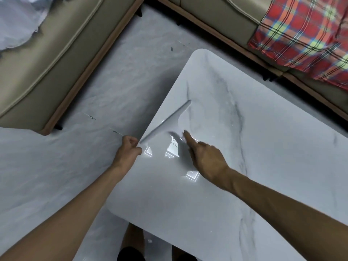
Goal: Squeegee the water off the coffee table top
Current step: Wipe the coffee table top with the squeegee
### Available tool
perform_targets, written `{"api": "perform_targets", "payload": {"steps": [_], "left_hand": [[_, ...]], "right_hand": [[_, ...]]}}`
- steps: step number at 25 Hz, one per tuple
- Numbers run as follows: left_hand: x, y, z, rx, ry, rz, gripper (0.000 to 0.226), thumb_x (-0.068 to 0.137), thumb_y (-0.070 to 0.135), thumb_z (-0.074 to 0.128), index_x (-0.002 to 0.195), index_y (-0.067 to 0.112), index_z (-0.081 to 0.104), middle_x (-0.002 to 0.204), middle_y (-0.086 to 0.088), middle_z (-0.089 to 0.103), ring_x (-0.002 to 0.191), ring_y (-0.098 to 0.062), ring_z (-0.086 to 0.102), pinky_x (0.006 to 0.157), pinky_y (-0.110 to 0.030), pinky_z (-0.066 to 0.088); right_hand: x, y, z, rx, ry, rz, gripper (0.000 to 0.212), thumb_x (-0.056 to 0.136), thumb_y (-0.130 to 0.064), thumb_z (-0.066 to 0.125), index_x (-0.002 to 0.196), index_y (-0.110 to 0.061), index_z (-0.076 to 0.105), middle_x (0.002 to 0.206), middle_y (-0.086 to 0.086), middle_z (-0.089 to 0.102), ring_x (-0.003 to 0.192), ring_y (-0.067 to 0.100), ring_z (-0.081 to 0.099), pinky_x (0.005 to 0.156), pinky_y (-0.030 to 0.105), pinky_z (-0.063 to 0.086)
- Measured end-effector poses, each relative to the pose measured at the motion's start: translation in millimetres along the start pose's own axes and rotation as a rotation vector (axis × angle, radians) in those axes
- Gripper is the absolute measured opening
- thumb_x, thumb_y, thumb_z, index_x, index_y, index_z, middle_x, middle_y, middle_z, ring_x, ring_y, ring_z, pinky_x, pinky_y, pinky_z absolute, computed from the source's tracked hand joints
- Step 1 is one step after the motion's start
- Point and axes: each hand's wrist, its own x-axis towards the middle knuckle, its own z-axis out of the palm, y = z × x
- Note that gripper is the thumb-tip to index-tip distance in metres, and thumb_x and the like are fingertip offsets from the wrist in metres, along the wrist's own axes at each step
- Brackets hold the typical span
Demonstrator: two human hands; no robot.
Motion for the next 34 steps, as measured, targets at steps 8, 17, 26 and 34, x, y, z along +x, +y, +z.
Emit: {"api": "perform_targets", "payload": {"steps": [8,17,26,34], "left_hand": [[-23.8,-15.9,4.8,0.314,0.027,0.035,0.033,0.083,0.008,0.056,0.113,0.016,0.043,0.108,0.002,0.048,0.092,-0.02,0.049,0.082,-0.037,0.046],[-67.4,-61.6,-47.7,0.248,0.46,0.118,0.019,0.081,-0.004,0.062,0.083,0.014,0.057,0.08,-0.001,0.063,0.075,-0.019,0.059,0.061,-0.015,0.039],[-85.9,-113.7,-53.8,0.373,0.257,-0.017,0.012,0.094,0.017,0.05,0.104,0.016,0.056,0.111,-0.009,0.068,0.093,-0.028,0.063,0.075,-0.032,0.049],[-85.9,-130.4,-56.7,0.221,0.067,-0.078,0.035,0.088,0.013,0.053,0.123,0.014,0.049,0.125,-0.006,0.06,0.106,-0.025,0.058,0.082,-0.029,0.044]], "right_hand": [[-77.6,87.4,-22.3,-0.214,-0.078,-0.091,0.056,0.1,-0.035,0.031,0.152,-0.041,0.011,0.095,0.001,0.063,0.077,0.032,0.063,0.063,0.036,0.045],[-37.8,-65.8,33.8,-0.189,-0.225,-0.539,0.051,0.104,-0.04,0.026,0.153,-0.036,0.013,0.114,0.008,0.064,0.092,0.034,0.064,0.076,0.038,0.047],[-71.0,-14.4,49.4,-0.127,-0.136,-0.375,0.053,0.102,-0.044,0.025,0.143,-0.062,-0.003,0.095,-0.001,0.064,0.079,0.028,0.066,0.062,0.031,0.041],[-127.4,-12.6,49.7,-0.046,-0.046,-0.233,0.046,0.101,-0.048,0.027,0.144,-0.058,0.017,0.082,-0.013,0.053,0.079,0.022,0.064,0.065,0.029,0.045]]}}
